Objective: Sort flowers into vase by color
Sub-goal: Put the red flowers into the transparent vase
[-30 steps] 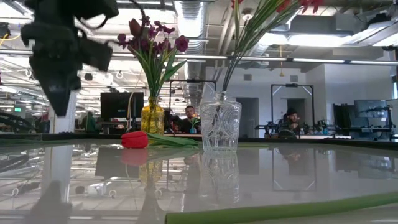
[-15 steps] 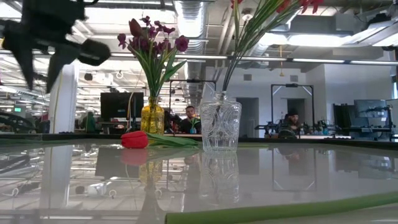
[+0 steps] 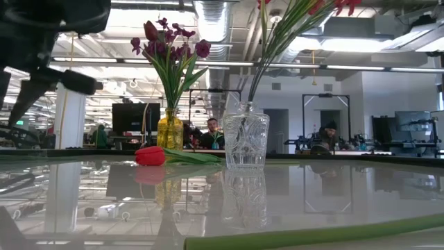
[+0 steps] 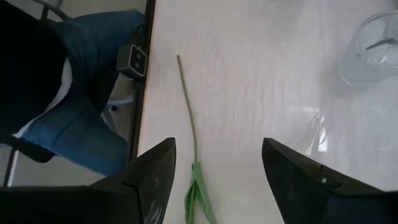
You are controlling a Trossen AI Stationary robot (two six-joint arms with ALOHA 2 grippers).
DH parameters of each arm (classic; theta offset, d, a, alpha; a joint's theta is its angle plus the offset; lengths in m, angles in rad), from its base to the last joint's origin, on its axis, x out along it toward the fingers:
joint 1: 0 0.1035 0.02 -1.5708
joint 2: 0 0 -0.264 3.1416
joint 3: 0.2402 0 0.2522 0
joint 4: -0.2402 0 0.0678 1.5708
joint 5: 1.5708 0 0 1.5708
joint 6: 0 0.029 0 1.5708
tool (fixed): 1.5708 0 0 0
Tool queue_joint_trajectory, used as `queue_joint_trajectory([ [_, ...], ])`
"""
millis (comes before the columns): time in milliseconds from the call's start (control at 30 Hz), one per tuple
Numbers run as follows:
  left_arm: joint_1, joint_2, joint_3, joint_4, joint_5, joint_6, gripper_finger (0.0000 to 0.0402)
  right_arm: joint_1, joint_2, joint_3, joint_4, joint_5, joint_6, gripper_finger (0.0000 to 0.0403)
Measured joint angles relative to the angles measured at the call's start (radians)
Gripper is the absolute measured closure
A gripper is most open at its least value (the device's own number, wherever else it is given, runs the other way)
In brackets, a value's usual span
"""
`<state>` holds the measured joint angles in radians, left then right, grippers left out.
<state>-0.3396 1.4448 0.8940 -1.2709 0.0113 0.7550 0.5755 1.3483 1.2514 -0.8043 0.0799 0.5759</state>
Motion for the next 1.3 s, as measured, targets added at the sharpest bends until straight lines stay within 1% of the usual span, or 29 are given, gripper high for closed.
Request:
queue_joint_trajectory([
  [100, -0.028, 0.040, 0.000, -0.002, -0.005, 0.012, 0.0329, -0.004, 0.000, 0.000, 0.000, 0.002, 0.000, 0.0137],
  [233, -0.040, 0.075, 0.000, -0.003, -0.058, -0.026, 0.0329, -0.018, 0.000, 0.000, -0.001, 0.002, 0.000, 0.0137],
  [367, -0.040, 0.080, 0.000, -0.004, -0.050, -0.062, 0.0329, -0.041, 0.000, 0.000, -0.003, 0.002, 0.001, 0.0137],
  [500, -0.040, 0.080, 0.001, -0.051, -0.061, -0.043, 0.0322, -0.059, 0.000, 0.000, -0.003, 0.002, 0.001, 0.0137],
  [567, -0.040, 0.080, 0.001, -0.073, -0.058, -0.035, 0.0308, -0.063, 0.000, 0.000, -0.003, 0.002, 0.002, 0.0137],
  [667, -0.040, 0.080, 0.001, -0.090, -0.058, -0.031, 0.0276, -0.068, 0.000, 0.000, -0.003, 0.002, 0.003, 0.0137],
  [800, -0.040, 0.080, 0.001, -0.082, -0.062, -0.010, 0.0230, -0.068, 0.000, 0.000, -0.003, 0.002, 0.003, 0.0137],
  [900, -0.040, 0.080, -0.004, -0.067, -0.062, 0.025, 0.0210, -0.068, 0.000, 0.000, -0.003, 0.002, 0.003, 0.0137],
  [967, -0.039, 0.079, -0.031, -0.056, -0.062, 0.046, 0.0205, -0.068, 0.000, 0.000, -0.003, 0.002, 0.003, 0.0137],
  [1067, -0.037, 0.079, -0.099, 0.001, -0.062, 0.038, 0.0204, -0.068, 0.000, 0.000, -0.003, 0.002, 0.002, 0.0137],
  [1200, -0.037, 0.079, -0.180, 0.036, -0.107, 0.076, 0.0204, -0.067, 0.000, 0.000, -0.003, 0.001, -0.001, 0.0137],
  [1300, -0.037, 0.079, -0.224, 0.076, -0.110, 0.081, 0.0203, -0.068, 0.000, 0.000, -0.003, 0.001, -0.002, 0.0137],
])
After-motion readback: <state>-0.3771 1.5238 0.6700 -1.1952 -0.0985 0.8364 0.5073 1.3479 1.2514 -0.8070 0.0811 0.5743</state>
